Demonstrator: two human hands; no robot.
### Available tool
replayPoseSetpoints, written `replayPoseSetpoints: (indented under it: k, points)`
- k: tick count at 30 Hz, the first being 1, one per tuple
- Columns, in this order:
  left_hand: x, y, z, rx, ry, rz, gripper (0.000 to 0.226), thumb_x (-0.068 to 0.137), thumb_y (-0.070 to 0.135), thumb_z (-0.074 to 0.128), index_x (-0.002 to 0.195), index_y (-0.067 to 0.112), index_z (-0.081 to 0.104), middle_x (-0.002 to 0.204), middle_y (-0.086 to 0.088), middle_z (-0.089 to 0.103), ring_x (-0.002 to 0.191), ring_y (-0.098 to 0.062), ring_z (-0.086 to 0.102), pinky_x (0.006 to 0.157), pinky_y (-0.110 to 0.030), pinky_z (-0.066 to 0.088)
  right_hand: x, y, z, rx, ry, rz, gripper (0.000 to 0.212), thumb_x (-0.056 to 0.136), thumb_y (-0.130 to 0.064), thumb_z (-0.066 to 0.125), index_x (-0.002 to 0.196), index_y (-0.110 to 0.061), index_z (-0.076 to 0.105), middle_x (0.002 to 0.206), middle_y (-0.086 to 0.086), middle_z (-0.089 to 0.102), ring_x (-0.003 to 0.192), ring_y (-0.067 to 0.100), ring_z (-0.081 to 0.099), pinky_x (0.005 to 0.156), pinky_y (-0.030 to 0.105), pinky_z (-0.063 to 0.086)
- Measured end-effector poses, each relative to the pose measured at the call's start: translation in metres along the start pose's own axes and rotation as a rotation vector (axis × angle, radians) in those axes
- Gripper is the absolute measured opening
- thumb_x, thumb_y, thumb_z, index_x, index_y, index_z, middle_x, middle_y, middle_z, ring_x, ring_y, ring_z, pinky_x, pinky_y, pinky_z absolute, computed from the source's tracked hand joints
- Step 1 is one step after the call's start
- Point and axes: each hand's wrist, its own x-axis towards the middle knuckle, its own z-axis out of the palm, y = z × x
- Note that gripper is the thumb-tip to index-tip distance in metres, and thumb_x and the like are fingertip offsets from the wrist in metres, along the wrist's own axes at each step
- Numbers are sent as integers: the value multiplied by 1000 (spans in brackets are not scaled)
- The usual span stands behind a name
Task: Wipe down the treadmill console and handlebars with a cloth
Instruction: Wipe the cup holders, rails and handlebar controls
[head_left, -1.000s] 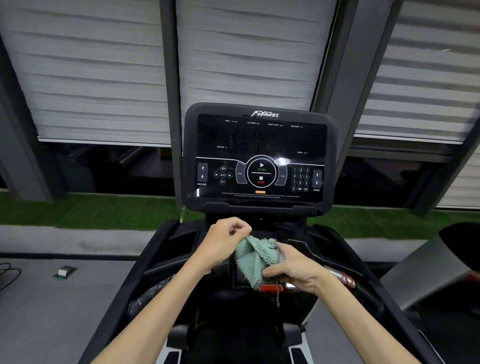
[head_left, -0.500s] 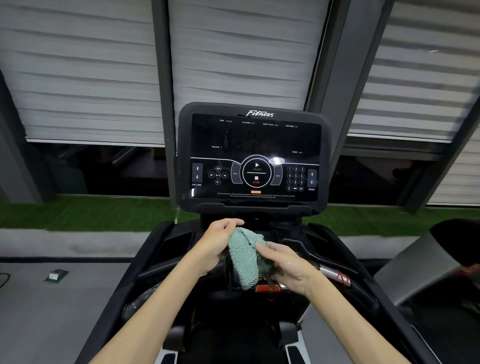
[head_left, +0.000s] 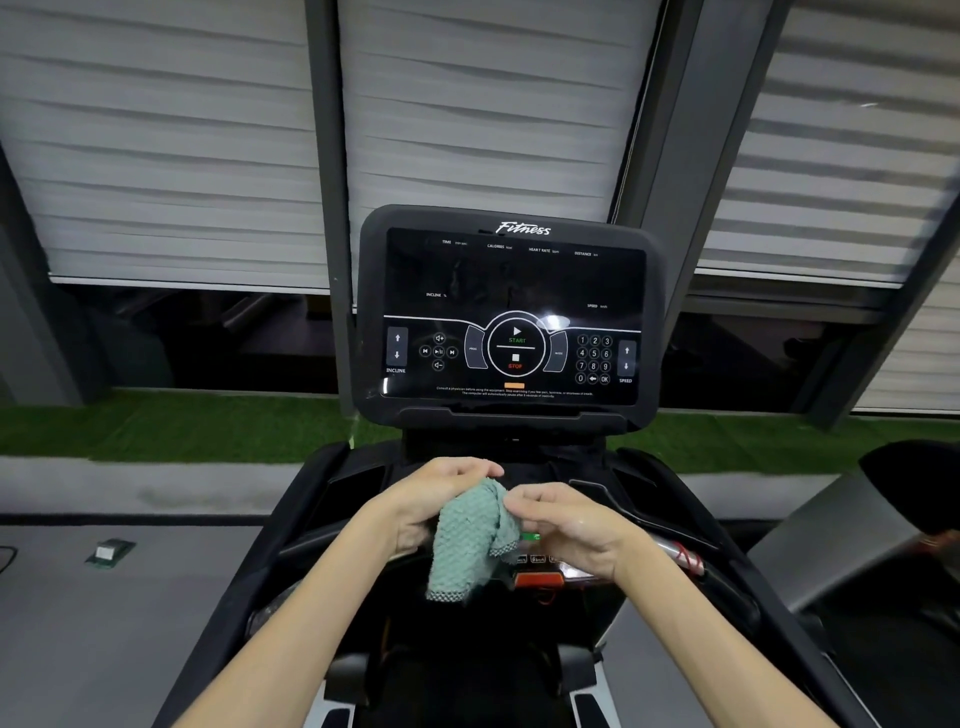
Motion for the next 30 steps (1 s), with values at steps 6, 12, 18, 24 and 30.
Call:
replayPoseSetpoints:
  k: [6,12,18,24,30]
  points:
    - [-5,-7,0,-58,121,33,30,98,40,52,117,18,62,110,-6,70,90,-13,66,68,-25,55,6,-9,6,-26,268,-81,25,100,-17,50,91,-2,67,82,5,70,78,15,64,71,29,51]
    - [-11,-26,1,6,-80,58,71,84,19,76,136,41,34,105,-12,73,89,-21,66,82,-36,55,7,-5,6,181,438,-11,16,101,-19,48,108,-8,58,96,14,65,81,24,63,67,36,56]
    - [-5,-31,-1,186,-62,174,60,68,2,86,116,29,61,108,-11,71,96,-23,71,88,-38,57,5,2,4,41,533,-13,19,103,-27,43,106,-16,59,107,18,63,90,28,61,76,42,52]
    - [9,-38,-5,437,138,173,37,79,21,72,111,34,61,111,0,65,101,-18,63,96,-39,51,-5,12,-2,-385,238,-70,59,70,-24,85,122,-33,57,117,7,58,104,22,59,84,30,53]
    - [12,-42,-8,911,196,174,11,90,25,66,101,25,63,121,0,51,115,-16,49,100,-30,40,8,20,-2,-665,363,-10,15,77,-24,80,87,-15,75,95,4,73,90,13,68,88,40,55]
